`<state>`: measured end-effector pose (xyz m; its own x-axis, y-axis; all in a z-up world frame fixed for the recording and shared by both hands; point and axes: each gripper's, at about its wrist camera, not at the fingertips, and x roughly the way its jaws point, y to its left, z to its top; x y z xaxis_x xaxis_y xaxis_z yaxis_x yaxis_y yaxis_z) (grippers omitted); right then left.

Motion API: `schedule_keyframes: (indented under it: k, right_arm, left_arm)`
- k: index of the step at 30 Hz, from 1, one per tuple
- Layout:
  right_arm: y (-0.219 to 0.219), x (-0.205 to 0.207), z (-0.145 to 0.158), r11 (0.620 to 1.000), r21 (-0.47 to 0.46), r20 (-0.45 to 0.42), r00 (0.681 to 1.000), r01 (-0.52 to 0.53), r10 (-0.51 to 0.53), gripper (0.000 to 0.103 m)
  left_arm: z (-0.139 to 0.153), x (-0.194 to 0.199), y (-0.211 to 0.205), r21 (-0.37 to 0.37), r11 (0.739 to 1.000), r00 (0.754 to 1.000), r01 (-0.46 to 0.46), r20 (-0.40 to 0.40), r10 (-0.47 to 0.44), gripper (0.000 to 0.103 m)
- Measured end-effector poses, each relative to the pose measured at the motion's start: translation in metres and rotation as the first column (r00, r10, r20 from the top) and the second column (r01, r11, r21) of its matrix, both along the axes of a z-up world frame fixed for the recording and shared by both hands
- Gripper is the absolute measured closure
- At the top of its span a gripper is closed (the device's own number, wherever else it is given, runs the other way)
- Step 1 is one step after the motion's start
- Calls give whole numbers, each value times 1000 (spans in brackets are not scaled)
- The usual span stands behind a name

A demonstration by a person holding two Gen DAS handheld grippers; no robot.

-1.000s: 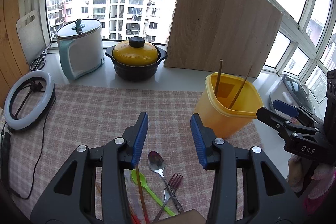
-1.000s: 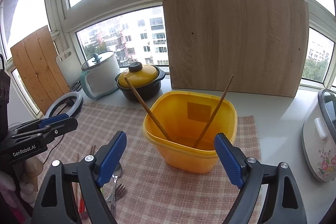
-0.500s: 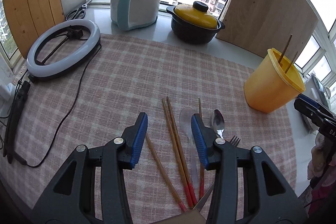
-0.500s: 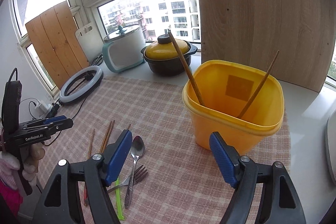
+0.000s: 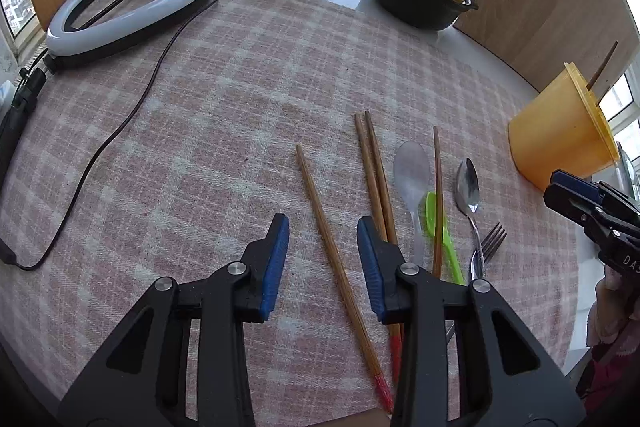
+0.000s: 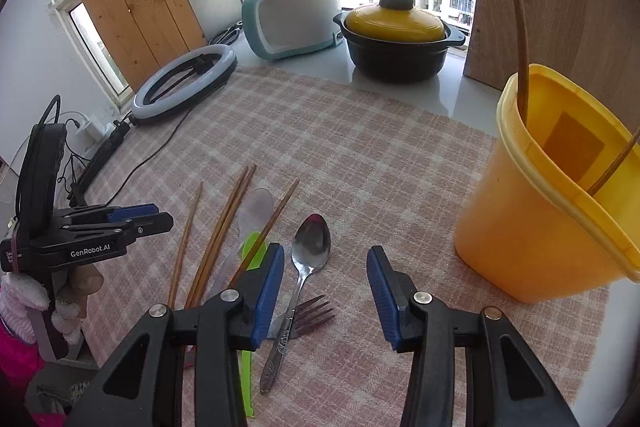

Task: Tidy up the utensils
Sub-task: 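Move both open tools back to the remaining utensils on the mat, then grasp a wooden chopstick with the left gripper while the right gripper grasps the metal spoon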

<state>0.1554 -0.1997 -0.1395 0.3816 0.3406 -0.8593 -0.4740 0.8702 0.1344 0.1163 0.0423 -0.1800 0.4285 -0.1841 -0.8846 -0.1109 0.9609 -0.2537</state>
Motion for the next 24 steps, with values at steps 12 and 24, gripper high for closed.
schedule_keyframes:
  k: [12, 24]
  right_arm:
    - [28, 25, -44, 994, -99, -74, 996, -52, 44, 63]
    - [37, 39, -63, 993, -92, -120, 991, -71, 60, 63]
  left_arm:
    - [-21, 10, -5, 36, 999, 999, -7, -31, 8, 77]
    - [-26, 20, -8, 92, 996, 1000, -11, -11, 12, 91]
